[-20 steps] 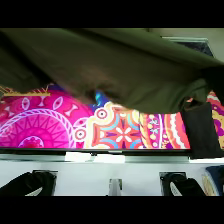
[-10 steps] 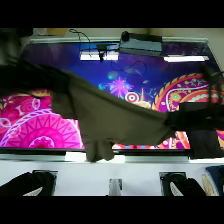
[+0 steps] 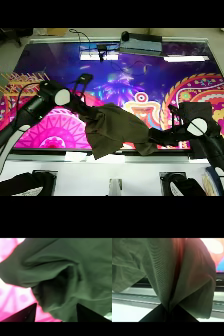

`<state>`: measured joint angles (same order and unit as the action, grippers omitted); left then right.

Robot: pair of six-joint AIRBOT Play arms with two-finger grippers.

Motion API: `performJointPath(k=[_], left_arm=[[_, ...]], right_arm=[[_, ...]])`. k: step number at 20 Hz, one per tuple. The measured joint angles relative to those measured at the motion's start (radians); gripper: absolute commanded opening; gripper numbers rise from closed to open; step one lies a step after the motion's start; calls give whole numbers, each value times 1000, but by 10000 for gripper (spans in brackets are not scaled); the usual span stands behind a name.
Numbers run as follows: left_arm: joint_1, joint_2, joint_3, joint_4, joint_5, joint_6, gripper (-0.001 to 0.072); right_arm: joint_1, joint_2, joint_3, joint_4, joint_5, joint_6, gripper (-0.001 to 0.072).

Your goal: Fold the shirts.

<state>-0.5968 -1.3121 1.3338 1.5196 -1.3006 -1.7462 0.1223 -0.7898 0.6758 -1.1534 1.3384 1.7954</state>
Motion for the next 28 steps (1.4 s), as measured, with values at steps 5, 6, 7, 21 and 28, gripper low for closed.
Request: performJointPath(k=[5,6,7,21,28], left_arm=[[218,154,-90,57,-118,42,423],[260,186,-151,23,-116,45,379],[295,216,-230,-22,-109,46,409],[251,204,-858,-774,504,125,596],[199,130,-874,-875,671,137,37]], right_arm=[[0,0,-24,10,-29,0,29],[0,0,-26,11,-31,0,29],[0,0,-27,13,-38,0,29],[0,0,-29,29,-48,3,30],[0,0,-29,33,-38,8,30]])
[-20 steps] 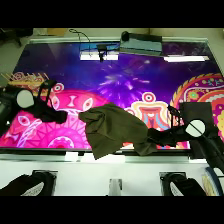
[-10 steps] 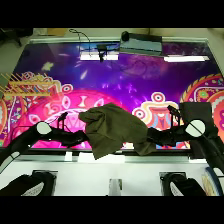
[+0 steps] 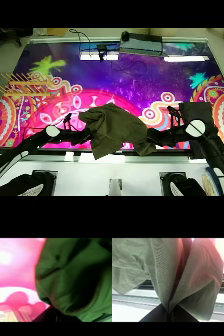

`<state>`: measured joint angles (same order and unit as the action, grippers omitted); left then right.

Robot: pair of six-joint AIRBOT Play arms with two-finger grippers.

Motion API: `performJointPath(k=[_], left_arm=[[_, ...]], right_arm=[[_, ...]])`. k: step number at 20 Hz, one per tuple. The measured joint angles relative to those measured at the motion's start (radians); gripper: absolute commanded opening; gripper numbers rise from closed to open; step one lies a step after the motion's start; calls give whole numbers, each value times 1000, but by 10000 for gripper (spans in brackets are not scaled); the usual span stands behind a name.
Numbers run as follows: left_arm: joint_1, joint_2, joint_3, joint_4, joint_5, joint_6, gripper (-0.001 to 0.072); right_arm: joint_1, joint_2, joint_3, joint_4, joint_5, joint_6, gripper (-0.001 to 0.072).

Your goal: Fold the shirts.

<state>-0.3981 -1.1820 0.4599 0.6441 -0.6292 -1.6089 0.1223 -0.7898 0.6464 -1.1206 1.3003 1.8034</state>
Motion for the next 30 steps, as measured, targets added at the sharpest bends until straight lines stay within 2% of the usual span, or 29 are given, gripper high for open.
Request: performJointPath(k=[3,6,9,12,15,19,22,26,28,30], left_arm=[[-3,-3,14,-20,5,33,35],[21,92,90,-32,-43,177,35],[91,292,257,-18,-68,317,35],[229,509,518,21,31,386,36],[387,649,773,38,143,378,36],[517,713,1003,52,144,298,36],[550,724,1081,56,207,277,36],[564,720,1131,59,303,282,36],[567,700,1141,63,303,309,36],[568,658,1145,89,243,327,37]], right_arm=[[0,0,5,-2,-22,1,30],[0,0,60,-16,-62,-30,29],[0,-1,240,-70,-83,-135,30],[0,-1,544,-185,-105,-215,30],[0,0,881,-257,-151,-219,30],[1,11,1174,-266,-183,-189,30],[2,36,1258,-279,-186,-181,30],[2,43,1295,-296,-111,-173,30],[2,16,1300,-301,-28,-171,30],[2,-31,1301,-310,78,-163,30]])
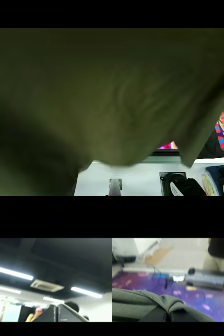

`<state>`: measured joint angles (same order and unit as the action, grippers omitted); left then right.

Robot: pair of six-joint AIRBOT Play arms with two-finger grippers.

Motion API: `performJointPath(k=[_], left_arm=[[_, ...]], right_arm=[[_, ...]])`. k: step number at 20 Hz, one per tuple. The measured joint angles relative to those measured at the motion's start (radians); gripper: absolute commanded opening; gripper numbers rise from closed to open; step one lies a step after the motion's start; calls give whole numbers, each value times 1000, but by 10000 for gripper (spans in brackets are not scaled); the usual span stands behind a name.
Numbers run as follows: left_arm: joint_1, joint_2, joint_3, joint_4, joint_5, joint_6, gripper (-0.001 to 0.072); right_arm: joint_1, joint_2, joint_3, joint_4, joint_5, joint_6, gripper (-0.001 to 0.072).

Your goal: Fold the shirts.

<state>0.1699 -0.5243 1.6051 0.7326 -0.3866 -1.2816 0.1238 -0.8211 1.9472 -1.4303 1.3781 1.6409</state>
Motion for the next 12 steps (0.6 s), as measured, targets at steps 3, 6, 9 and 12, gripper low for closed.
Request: performJointPath(k=[3,6,9,12], left_arm=[[1,-96,-17,51,-162,12,37],[1,-214,-84,84,-291,17,38],[0,-338,-183,105,-338,4,38],[-1,-462,-282,114,-385,-58,38]], right_arm=[[0,-110,-58,-7,178,8,30],[0,-233,-199,-4,190,15,30],[0,-368,-357,58,86,43,31],[-2,-515,-451,148,16,69,31]])
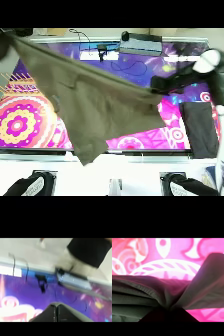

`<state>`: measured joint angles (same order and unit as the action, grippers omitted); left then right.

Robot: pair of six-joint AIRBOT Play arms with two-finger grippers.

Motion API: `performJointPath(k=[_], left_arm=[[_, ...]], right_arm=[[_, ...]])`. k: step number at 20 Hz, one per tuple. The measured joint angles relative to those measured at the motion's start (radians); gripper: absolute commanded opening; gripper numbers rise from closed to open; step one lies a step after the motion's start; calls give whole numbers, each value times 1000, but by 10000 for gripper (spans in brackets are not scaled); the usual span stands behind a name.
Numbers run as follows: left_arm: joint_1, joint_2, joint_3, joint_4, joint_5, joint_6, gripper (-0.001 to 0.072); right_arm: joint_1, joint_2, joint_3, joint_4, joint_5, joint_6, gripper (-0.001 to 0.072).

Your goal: Fold the shirts.

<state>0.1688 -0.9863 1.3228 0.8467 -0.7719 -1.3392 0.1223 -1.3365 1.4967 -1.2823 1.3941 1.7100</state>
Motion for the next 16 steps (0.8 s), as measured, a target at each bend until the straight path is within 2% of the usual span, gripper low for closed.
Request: performJointPath(k=[4,5,6,7,8,9,11,12,13,14,15,16], left_arm=[[-6,-142,-82,-2,-119,-49,39],[-8,-172,-95,-2,-150,-55,66],[-13,-201,-106,-3,-183,-64,153],[-20,-231,-115,-5,-218,-74,380],[-27,-256,-121,-5,-248,-86,640],[-32,-278,-125,-7,-282,-100,675],[-28,-304,-129,-7,-341,-117,664],[-14,-313,-130,-1,-378,-122,546],[2,-319,-131,12,-415,-125,359],[20,-322,-133,32,-456,-129,328],[38,-325,-138,63,-502,-132,332],[51,-327,-149,98,-539,-134,364]], right_arm=[[0,-129,-41,76,-46,34,33],[0,-147,-46,85,-61,44,85],[0,-159,-48,99,-83,55,206],[0,-168,-50,108,-105,63,370],[0,-176,-52,115,-126,69,492],[-2,-178,-53,126,-146,71,494],[-12,-179,-52,124,-151,67,486],[-28,-175,-52,100,-137,56,484],[-50,-172,-51,74,-113,40,480],[-80,-170,-52,48,-73,19,478],[-115,-168,-54,31,-32,-3,472],[-157,-166,-60,15,13,-25,414]])
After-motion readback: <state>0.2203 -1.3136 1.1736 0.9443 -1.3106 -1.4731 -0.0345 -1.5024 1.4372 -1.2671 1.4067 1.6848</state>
